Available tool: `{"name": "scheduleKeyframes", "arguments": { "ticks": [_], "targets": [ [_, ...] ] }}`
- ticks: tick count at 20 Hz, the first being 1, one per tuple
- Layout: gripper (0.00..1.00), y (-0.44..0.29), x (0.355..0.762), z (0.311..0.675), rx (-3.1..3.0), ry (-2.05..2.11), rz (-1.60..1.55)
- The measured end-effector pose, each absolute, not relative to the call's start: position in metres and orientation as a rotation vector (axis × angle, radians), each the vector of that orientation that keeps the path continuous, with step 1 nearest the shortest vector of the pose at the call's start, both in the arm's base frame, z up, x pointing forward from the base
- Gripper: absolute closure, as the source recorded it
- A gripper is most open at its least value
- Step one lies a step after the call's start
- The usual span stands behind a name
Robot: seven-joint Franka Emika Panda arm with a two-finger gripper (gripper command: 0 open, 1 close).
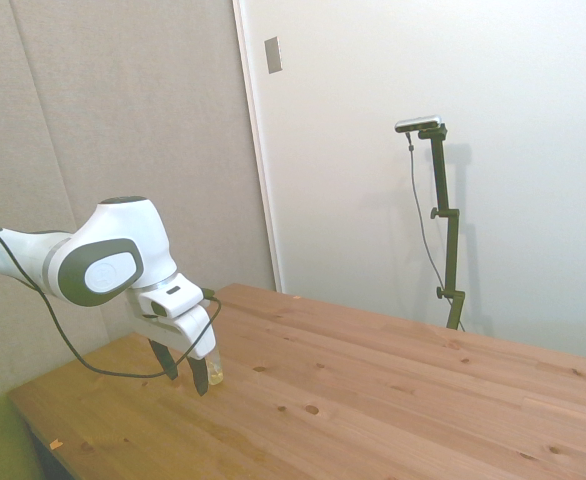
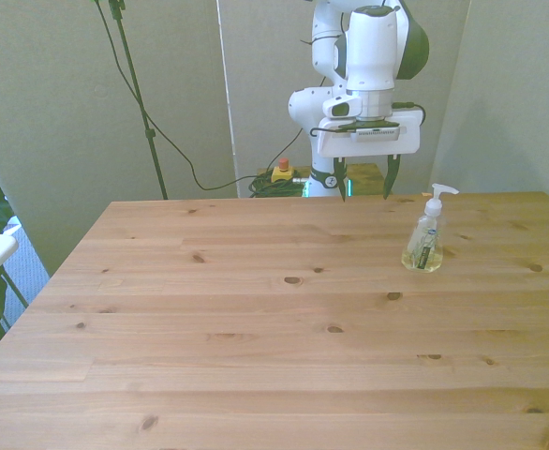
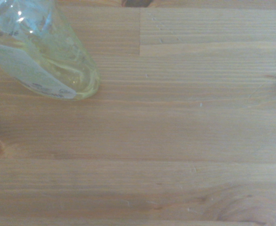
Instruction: Knock down the sanitizer
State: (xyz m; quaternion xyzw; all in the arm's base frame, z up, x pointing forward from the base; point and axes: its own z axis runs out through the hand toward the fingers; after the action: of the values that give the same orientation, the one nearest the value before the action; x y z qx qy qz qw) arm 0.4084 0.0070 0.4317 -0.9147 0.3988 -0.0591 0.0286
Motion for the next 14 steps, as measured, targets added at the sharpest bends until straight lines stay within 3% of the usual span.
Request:
{"name": "scheduleKeyframes", "arguments": {
  "ticks": [2, 3, 10, 14],
  "targets": [
    [0.00, 0.007, 0.408, 0.430, -2.824, 1.231, -0.176],
    [1.00, 0.008, 0.406, 0.426, -2.830, 1.230, -0.165],
    [1.00, 0.059, 0.404, 0.413, -2.852, 1.222, -0.192],
    [1.00, 0.088, 0.432, 0.425, -2.842, 1.238, -0.236]
  ]
}}
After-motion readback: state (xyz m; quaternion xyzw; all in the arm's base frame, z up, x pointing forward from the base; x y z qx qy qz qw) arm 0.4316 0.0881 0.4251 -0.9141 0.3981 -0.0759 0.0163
